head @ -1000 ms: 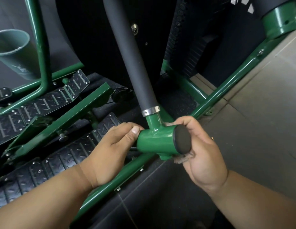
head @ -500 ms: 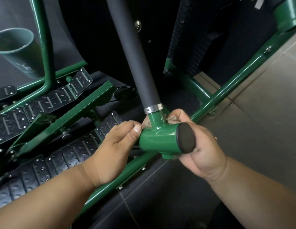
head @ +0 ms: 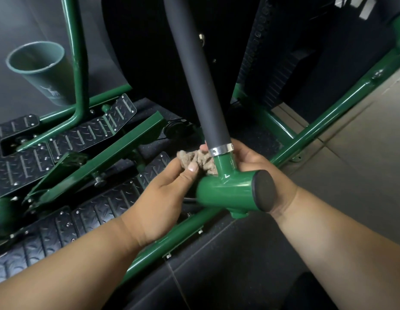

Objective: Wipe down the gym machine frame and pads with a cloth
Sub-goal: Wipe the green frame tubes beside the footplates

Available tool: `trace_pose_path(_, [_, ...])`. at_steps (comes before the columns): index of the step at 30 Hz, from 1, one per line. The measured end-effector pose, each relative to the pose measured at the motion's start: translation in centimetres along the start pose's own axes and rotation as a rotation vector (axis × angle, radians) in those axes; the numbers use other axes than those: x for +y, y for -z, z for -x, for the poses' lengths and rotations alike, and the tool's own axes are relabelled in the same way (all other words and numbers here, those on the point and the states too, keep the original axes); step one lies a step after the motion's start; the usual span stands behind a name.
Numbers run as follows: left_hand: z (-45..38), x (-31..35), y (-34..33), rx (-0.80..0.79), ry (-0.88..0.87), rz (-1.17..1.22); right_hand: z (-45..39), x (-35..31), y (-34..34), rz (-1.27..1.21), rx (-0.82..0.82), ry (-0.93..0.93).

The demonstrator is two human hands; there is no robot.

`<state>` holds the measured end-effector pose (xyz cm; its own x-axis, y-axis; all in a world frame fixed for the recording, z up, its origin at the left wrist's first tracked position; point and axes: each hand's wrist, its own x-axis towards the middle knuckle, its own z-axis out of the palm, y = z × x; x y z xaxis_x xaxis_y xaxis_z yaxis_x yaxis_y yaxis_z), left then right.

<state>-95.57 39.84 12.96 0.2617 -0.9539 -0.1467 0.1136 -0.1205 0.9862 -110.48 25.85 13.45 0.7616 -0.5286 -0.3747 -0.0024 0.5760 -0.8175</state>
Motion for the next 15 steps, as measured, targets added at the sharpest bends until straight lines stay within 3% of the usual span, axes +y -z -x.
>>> trace_pose_path(10, [0.2, 1.2, 1.2, 0.018, -0.098, -0.001, 1.8, -1.3, 1.1, -0.005, -0.019, 0.094])
trace_pose_path(15, [0.4, 2.4, 2.6, 0.215, -0.183, -0.025, 1.8, -2.4, 1.1, 0.016, -0.052, 0.126])
